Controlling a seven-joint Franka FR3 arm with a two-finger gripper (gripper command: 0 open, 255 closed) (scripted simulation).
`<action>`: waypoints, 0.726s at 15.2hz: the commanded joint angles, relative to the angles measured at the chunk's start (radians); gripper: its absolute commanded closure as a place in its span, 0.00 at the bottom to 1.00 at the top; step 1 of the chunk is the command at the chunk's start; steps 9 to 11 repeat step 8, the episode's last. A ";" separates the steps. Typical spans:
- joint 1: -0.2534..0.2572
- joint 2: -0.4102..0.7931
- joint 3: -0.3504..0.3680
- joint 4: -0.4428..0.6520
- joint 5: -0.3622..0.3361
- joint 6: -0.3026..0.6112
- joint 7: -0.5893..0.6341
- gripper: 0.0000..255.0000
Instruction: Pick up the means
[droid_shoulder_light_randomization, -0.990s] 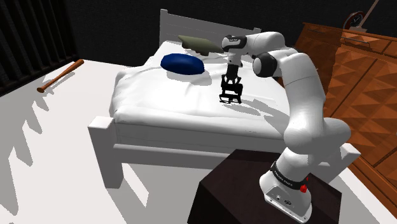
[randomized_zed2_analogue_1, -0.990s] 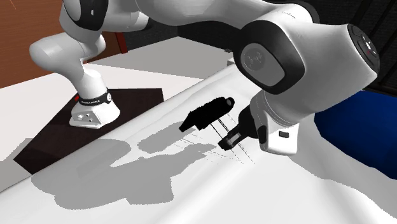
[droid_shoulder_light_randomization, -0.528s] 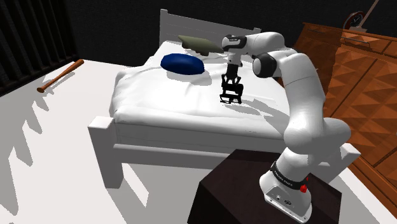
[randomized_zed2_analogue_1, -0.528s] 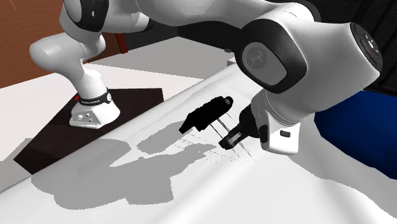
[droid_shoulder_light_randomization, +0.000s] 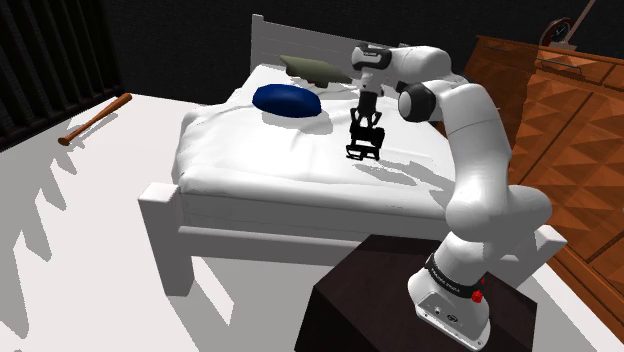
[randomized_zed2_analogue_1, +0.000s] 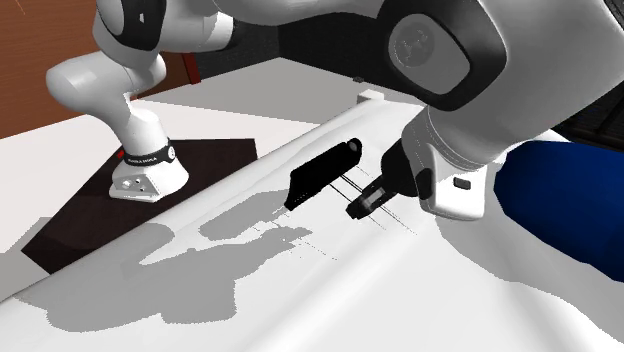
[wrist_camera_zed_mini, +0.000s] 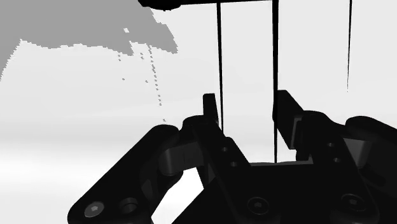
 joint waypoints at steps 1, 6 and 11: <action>-0.004 0.002 0.001 0.032 0.001 -0.029 0.006 1.00; -0.026 0.029 0.008 0.150 0.007 -0.116 0.022 1.00; -0.026 0.030 0.008 0.154 0.007 -0.119 0.023 1.00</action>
